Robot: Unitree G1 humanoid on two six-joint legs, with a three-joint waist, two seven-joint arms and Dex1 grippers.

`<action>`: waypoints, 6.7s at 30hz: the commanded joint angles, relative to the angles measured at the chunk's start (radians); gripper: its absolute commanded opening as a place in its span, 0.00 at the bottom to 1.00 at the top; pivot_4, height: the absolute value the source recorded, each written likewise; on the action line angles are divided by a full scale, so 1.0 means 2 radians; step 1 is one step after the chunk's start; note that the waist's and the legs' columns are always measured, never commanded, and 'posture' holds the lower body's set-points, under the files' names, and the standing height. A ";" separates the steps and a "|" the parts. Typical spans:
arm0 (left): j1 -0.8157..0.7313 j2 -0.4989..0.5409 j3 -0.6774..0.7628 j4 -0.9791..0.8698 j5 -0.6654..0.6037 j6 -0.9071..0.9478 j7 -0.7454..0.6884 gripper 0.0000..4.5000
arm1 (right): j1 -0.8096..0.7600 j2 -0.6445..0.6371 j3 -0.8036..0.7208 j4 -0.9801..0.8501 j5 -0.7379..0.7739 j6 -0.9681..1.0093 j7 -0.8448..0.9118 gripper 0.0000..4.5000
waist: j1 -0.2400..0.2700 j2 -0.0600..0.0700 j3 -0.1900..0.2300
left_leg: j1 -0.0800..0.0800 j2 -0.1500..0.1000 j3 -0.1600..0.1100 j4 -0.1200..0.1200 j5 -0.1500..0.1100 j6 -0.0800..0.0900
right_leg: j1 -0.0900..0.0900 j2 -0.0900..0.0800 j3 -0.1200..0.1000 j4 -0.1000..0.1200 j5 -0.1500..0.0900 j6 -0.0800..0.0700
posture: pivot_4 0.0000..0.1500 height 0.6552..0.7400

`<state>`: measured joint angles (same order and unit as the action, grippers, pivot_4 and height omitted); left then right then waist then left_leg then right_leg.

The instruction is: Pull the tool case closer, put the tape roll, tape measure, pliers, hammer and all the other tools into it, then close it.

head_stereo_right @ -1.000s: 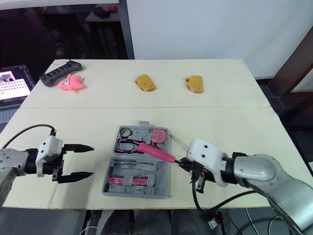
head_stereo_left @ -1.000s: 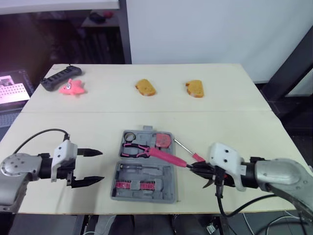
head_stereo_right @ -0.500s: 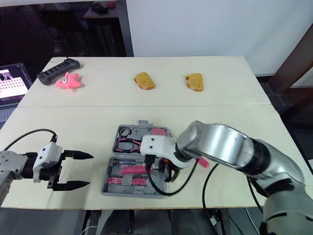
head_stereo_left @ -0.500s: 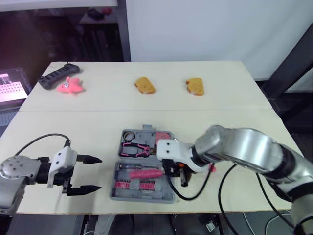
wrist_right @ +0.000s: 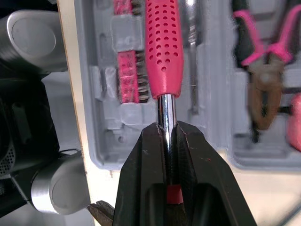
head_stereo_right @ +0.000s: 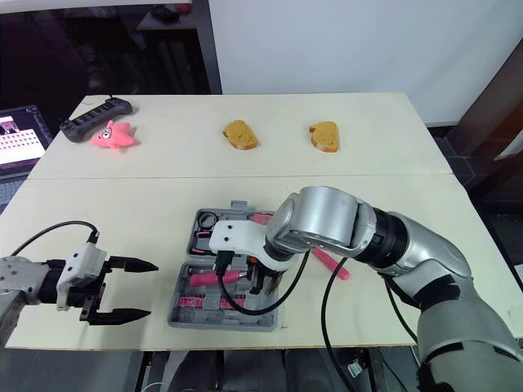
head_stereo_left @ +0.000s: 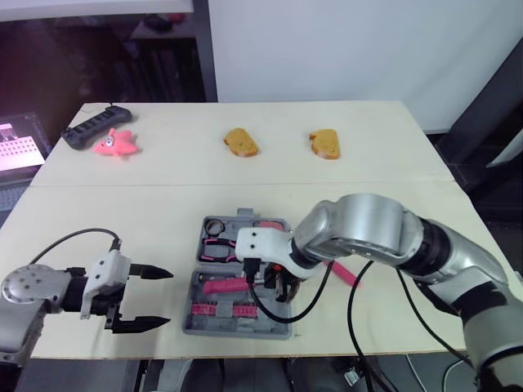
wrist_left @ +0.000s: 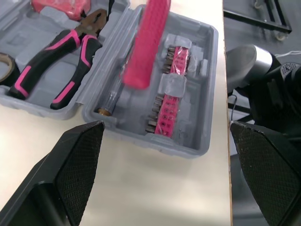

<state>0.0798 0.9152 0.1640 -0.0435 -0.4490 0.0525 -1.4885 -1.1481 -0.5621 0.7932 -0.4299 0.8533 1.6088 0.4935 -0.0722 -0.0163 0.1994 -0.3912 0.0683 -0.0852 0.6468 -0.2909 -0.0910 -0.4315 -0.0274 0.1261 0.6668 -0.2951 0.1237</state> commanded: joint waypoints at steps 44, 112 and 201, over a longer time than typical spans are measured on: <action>-0.008 0.003 -0.003 -0.036 -0.010 0.014 0.001 1.00 | 0.043 0.111 0.021 0.045 -0.082 -0.006 -0.070 0.00 | -0.015 0.000 0.000 | 0.000 0.000 -0.002 0.000 0.000 0.000 | 0.000 0.000 -0.001 0.001 0.000 0.000 | 1.00 1.00; -0.013 0.012 0.007 -0.014 -0.012 0.016 0.009 1.00 | 0.282 0.067 -0.055 0.027 -0.262 -0.432 0.090 0.01 | -0.013 0.000 0.000 | 0.000 0.000 -0.002 0.000 0.000 0.000 | 0.001 0.001 -0.001 0.001 0.000 0.000 | 1.00 1.00; 0.030 0.018 0.141 0.217 0.031 -0.063 0.092 1.00 | 0.726 -0.110 -0.546 0.061 -0.271 -0.673 0.219 0.98 | 0.013 0.000 -0.004 | 0.009 0.000 0.001 -0.001 -0.001 0.001 | 0.012 0.000 0.001 -0.005 -0.002 -0.002 | 1.00 1.00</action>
<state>0.1400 0.9536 0.4574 0.4465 -0.3803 -0.0892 -1.3111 0.3135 -0.7833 -0.3134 -0.2231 0.2843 0.2025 0.9615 -0.0456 -0.0167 0.1912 -0.3732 0.0679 -0.0837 0.6449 -0.2919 -0.0900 -0.4084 -0.0273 0.1276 0.6576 -0.2986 0.1206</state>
